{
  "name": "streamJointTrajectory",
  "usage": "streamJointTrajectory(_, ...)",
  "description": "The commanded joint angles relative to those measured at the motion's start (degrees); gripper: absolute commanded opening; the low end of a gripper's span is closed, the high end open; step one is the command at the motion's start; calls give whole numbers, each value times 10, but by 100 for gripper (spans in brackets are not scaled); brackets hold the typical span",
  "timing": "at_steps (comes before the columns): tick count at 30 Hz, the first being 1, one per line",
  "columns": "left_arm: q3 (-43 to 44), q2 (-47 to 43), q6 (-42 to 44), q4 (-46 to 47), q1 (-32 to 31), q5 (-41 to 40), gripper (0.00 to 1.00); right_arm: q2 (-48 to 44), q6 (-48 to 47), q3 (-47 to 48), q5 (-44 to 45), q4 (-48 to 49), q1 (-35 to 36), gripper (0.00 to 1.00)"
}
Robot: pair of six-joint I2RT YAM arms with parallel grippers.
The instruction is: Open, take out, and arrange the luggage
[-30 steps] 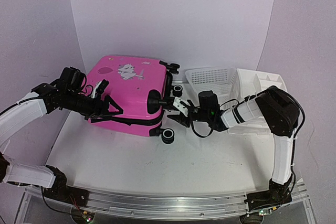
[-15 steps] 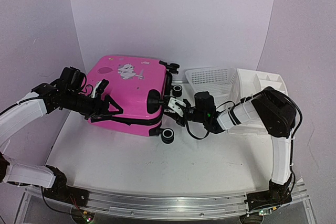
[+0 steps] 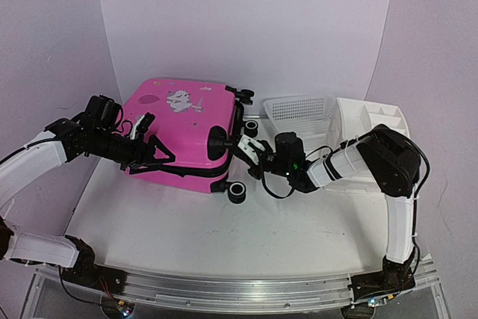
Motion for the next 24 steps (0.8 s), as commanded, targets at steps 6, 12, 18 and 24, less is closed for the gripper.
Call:
streamJointTrajectory(6,6,12,11,25,-3,-11,82,-67,328,-39,6,-8,11,0)
streamJointTrajectory(12,6,24,8,40,-3,-6,81,-89,458,-50,-4,-23,60,0)
streamJointTrajectory(18,5,36,0,66,-3,7,81,-97,485,-61,37,-6,130,0)
streamJointTrajectory(24,-3,54,-6,92,-3,21,79,-83,474,-89,124,102,189,0)
